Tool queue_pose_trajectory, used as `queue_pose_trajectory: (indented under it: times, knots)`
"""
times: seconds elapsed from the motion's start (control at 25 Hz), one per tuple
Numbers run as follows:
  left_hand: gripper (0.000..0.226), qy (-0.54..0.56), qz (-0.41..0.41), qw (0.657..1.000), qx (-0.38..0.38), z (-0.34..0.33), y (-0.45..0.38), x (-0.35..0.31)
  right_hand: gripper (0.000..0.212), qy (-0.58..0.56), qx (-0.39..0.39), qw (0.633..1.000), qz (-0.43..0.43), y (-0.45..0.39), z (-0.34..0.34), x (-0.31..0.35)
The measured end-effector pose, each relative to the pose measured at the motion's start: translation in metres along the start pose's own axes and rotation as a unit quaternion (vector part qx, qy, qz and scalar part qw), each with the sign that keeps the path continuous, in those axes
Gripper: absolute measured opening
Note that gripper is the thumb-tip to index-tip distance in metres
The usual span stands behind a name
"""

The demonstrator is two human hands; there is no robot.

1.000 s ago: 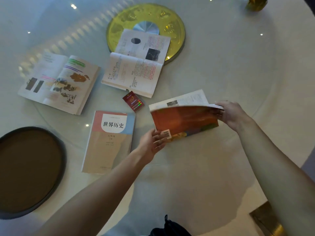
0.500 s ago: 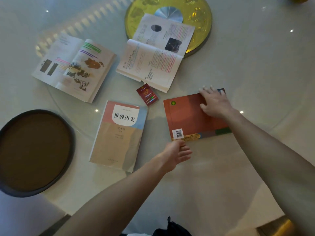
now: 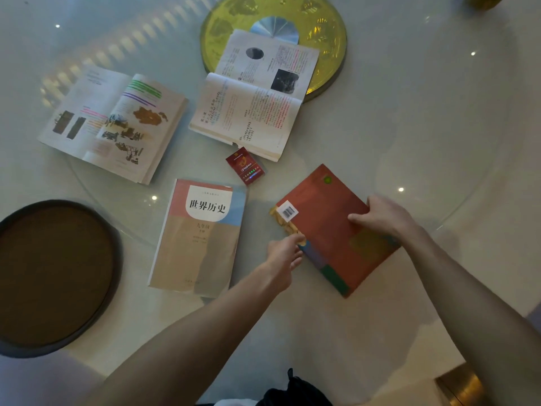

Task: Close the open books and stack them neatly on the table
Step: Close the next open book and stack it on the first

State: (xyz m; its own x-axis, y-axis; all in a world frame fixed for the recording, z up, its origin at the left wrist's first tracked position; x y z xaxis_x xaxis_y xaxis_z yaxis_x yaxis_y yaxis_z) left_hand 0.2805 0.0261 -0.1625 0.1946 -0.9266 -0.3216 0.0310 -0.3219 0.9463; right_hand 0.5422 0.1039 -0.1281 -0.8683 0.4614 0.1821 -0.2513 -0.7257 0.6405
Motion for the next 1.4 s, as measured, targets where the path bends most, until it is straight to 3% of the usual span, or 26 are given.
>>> queue_pose_trajectory:
  times: [0.12, 0.24, 0.48, 0.76, 0.88, 1.04, 1.12, 1.24, 1.32, 1.4]
  knots:
    - [0.018, -0.053, -0.037, 0.998, 0.028, 0.007, 0.005, -0.012, 0.029, -0.103, 0.036, 0.994, -0.021, 0.029, -0.03, -0.005]
    - [0.011, -0.113, -0.087, 0.99, 0.021, 0.02, 0.01, -0.029, 0.015, -0.198, 0.022, 0.98, -0.026, 0.045, -0.043, -0.002]
    - [0.021, -0.146, -0.145, 0.979, 0.014, 0.074, 0.022, -0.062, 0.018, -0.311, 0.086, 0.945, -0.061, 0.085, -0.075, 0.025]
    - [0.033, -0.077, -0.102, 0.988, 0.092, 0.122, 0.051, -0.09, 0.015, -0.411, 0.087, 0.907, -0.041, 0.129, -0.071, 0.081]
    - [0.047, -0.055, -0.097, 0.987, 0.115, 0.147, 0.061, -0.105, 0.021, -0.41, 0.055, 0.91, -0.019, 0.137, -0.052, 0.113]
    - [0.044, 0.005, -0.066, 0.989, 0.135, 0.178, 0.072, -0.119, 0.048, -0.505, 0.042, 0.861, -0.033, 0.14, -0.035, 0.145]
    - [0.043, 0.024, -0.055, 0.987, 0.152, 0.188, 0.077, -0.124, 0.049, -0.512, 0.022, 0.857, -0.055, 0.14, -0.029, 0.157]
    - [0.03, 0.048, -0.06, 0.982, 0.172, 0.201, 0.076, -0.134, 0.034, -0.498, -0.027, 0.865, -0.047, 0.137, -0.019, 0.174]
    - [0.021, 0.049, -0.081, 0.978, 0.184, 0.211, 0.073, -0.144, 0.018, -0.522, -0.023, 0.852, -0.027, 0.133, -0.019, 0.189]
    - [0.016, -0.018, -0.123, 0.977, 0.175, 0.225, 0.069, -0.152, 0.006, -0.559, -0.008, 0.829, -0.02, 0.13, -0.031, 0.201]
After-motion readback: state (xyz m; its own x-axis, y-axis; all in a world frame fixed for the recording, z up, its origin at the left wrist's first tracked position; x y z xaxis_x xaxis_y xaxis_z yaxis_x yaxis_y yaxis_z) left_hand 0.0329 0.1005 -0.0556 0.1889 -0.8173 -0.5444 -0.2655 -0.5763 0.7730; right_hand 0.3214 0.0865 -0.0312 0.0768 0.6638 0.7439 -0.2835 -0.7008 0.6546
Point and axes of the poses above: each hand's wrist, its own y-axis away from the middle knuckle, its own z-axis out of the back of the hand, x = y × z, the point moved 10 cm from there along -y, towards the middle knuckle, and after that the axes turned 3 degrees about -x, right-handed, at the moved point
